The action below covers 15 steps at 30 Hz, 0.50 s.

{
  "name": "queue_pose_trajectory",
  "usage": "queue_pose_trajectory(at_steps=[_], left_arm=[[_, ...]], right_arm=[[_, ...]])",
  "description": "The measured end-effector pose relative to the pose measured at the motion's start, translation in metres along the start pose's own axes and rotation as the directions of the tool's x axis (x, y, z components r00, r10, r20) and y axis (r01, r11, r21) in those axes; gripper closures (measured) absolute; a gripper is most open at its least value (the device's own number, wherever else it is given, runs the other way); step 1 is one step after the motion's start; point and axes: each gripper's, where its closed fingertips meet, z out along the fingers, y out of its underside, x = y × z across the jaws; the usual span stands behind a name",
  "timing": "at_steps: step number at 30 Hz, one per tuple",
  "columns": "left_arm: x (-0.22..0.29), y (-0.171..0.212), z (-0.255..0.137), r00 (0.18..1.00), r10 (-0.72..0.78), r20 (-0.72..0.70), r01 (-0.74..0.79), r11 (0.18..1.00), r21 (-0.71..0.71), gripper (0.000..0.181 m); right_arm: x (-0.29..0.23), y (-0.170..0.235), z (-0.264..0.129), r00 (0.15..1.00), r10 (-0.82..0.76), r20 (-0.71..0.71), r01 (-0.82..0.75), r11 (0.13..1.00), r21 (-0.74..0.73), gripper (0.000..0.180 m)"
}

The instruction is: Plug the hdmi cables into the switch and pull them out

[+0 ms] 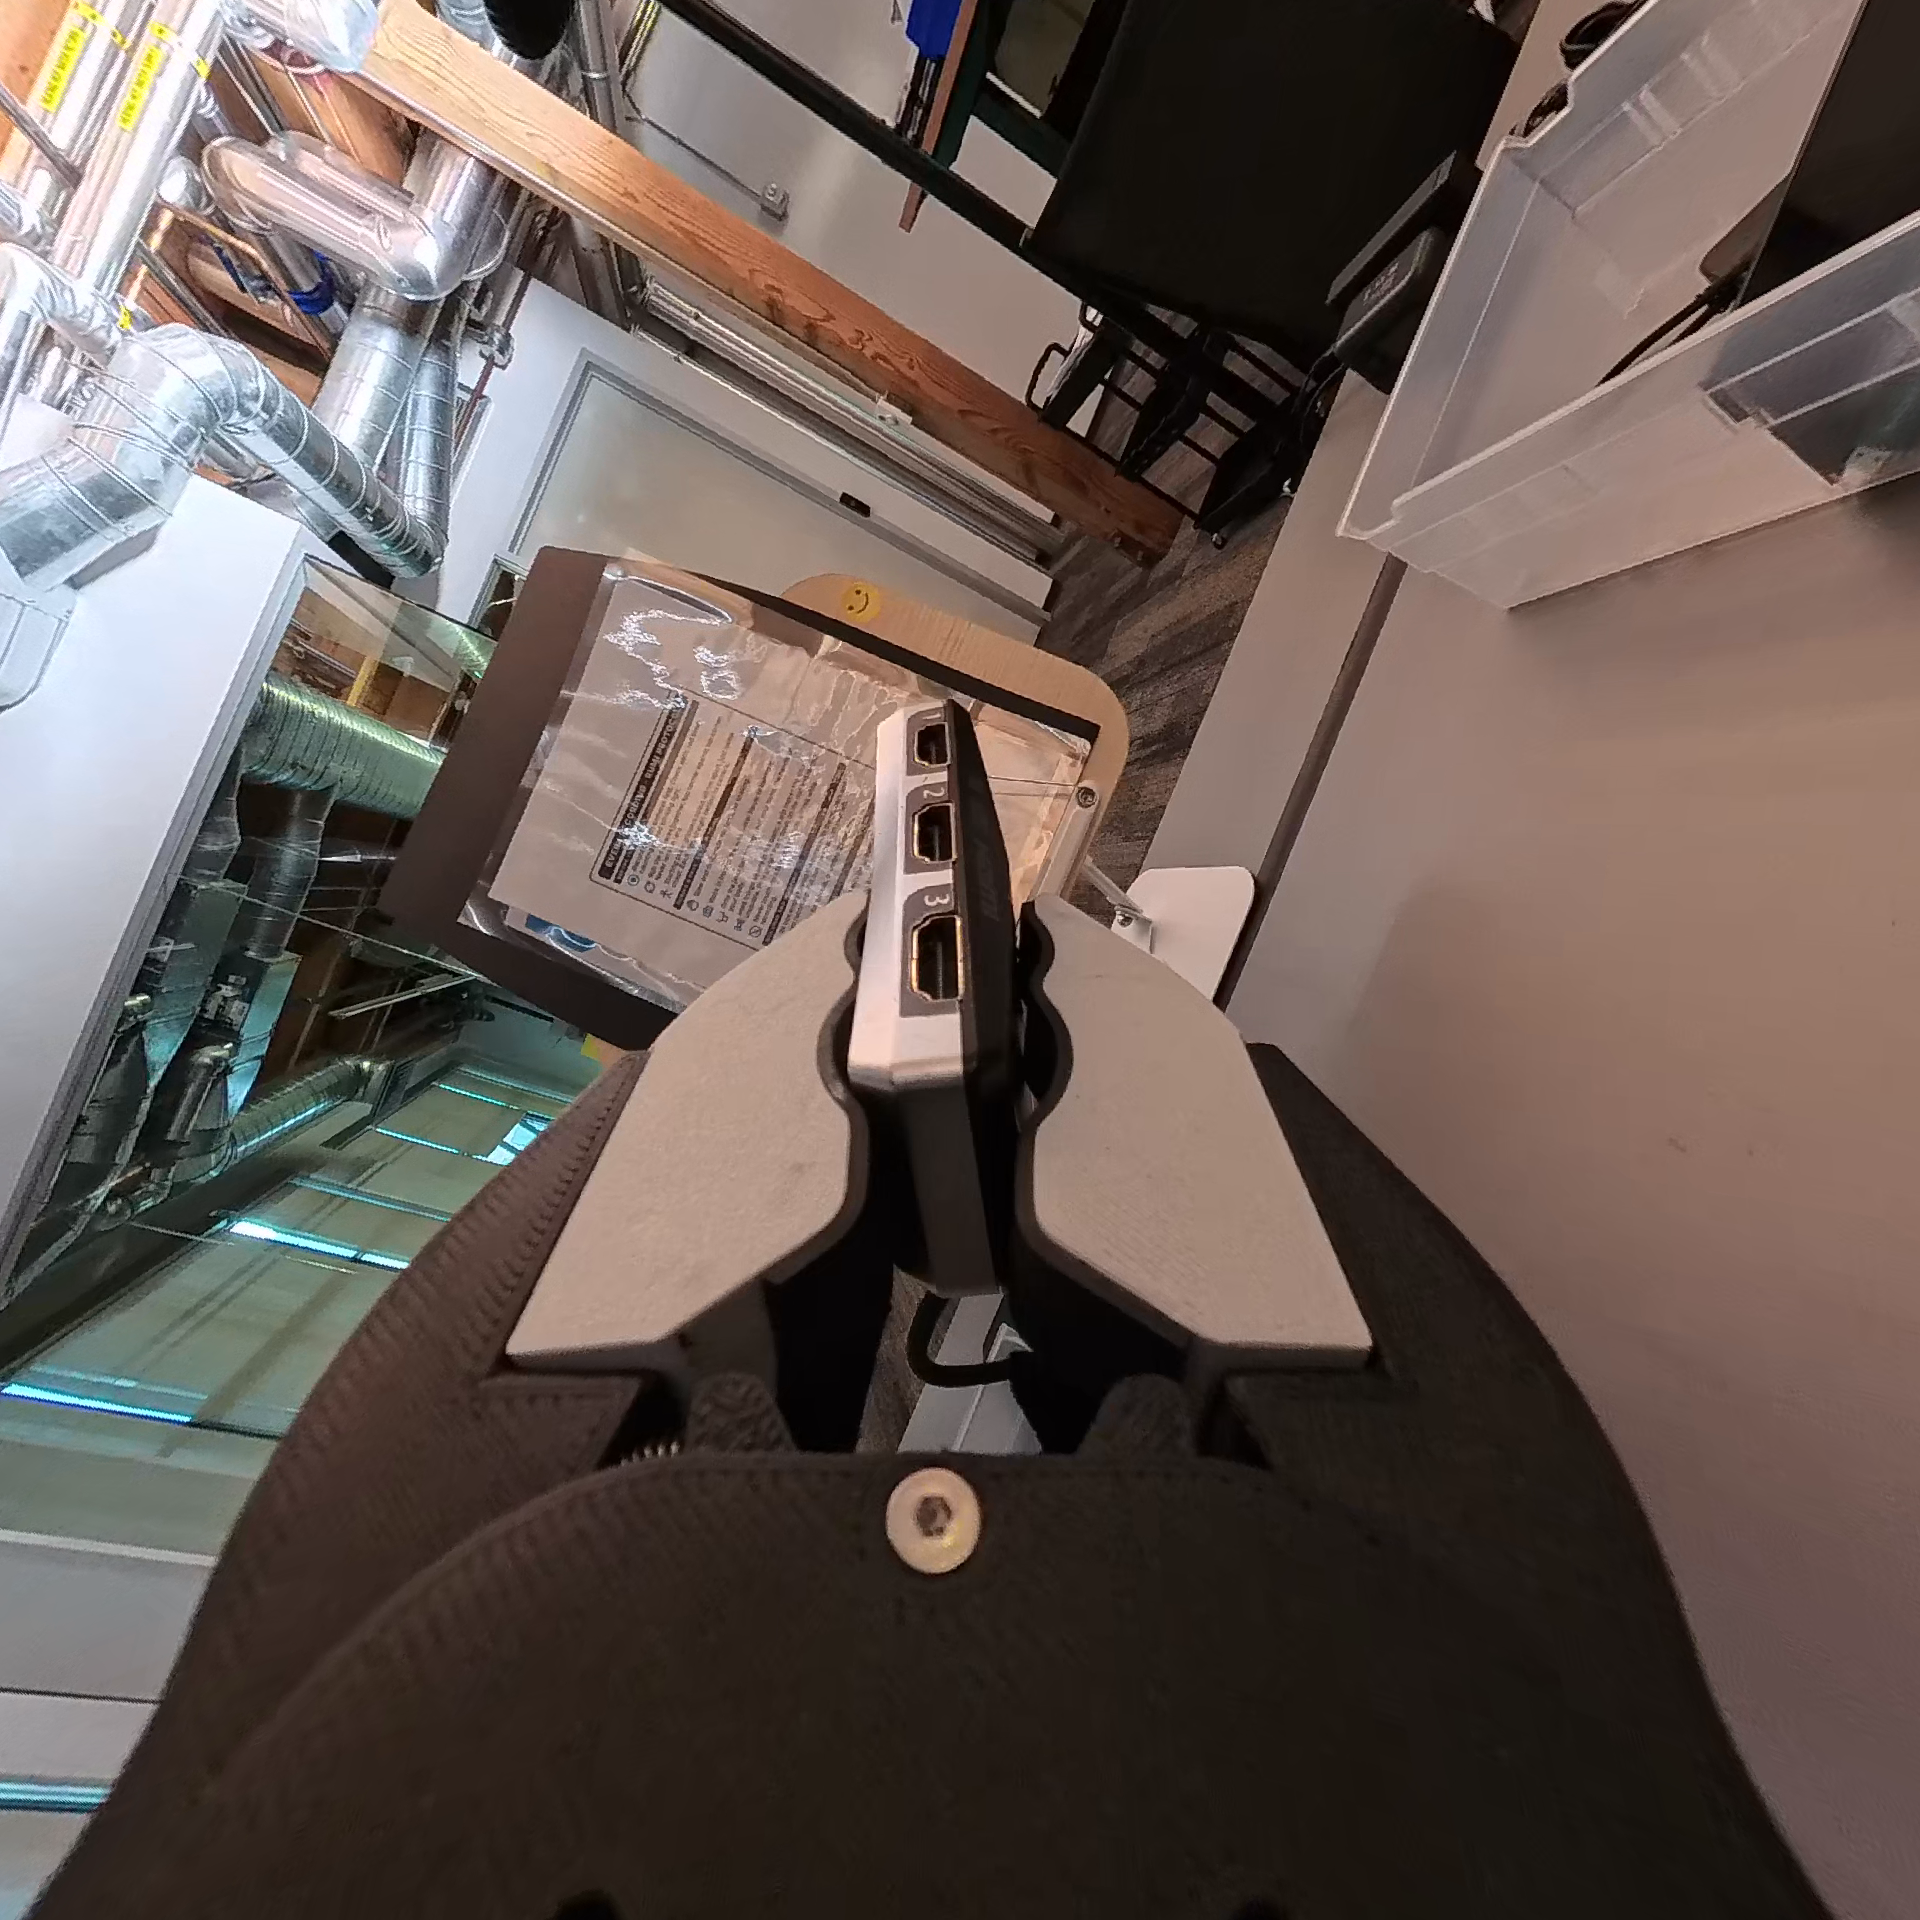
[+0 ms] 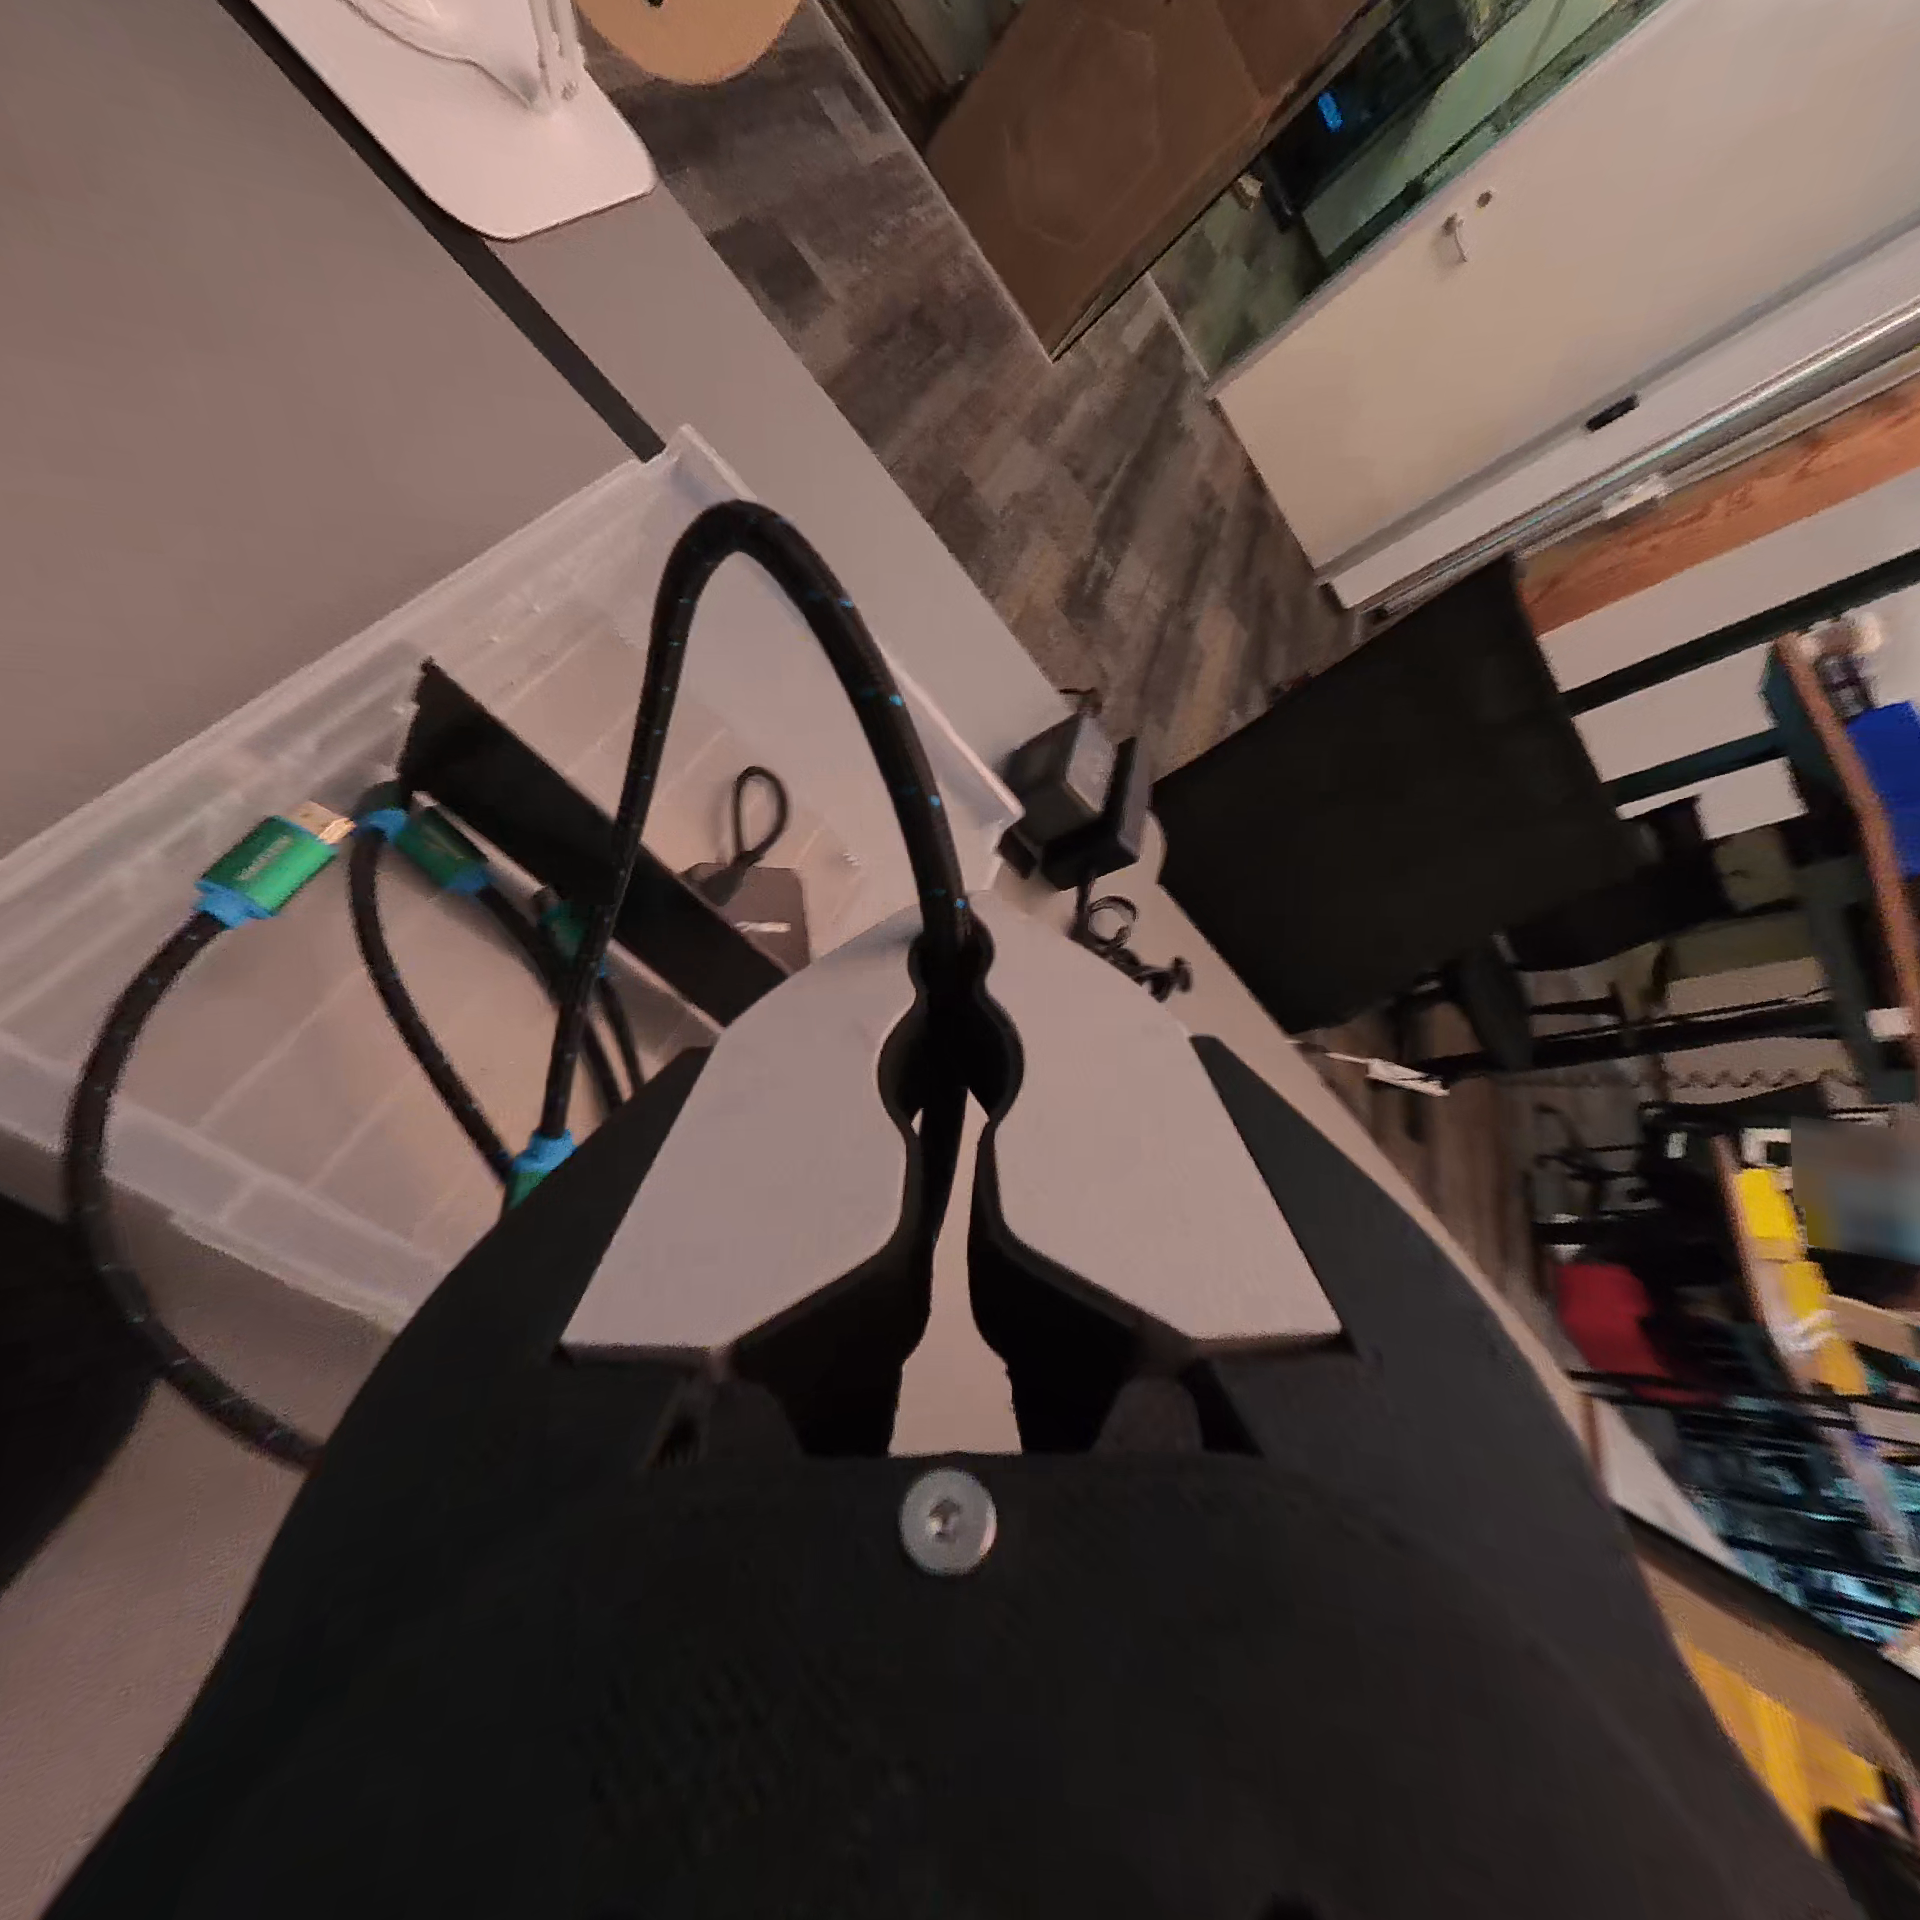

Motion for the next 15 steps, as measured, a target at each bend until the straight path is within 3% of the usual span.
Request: queue_pose_trajectory(at_steps=[3, 13, 15], left_arm=[[0.000, 0.000, 0.000, 1.000, -0.001, -0.001, 0.001, 1.000, 0.001, 0.158], [-0.004, 0.002, -0.001, 1.000, -0.011, 0.005, 0.011, 1.000, 0.001, 0.158], [-0.004, 0.002, -0.001, 1.000, -0.011, 0.005, 0.011, 1.000, 0.001, 0.158]], right_arm=[[-0.012, -0.008, 0.012, 0.997, -0.062, 0.040, 0.061, 0.998, 0.013, 0.179], [0.009, 0.024, 0.030, 0.989, -0.126, -0.074, 0.117, 0.987, -0.111, 0.178], [-0.004, 0.025, 0.033, 0.989, -0.146, -0.006, 0.145, 0.983, -0.113, 0.178]])
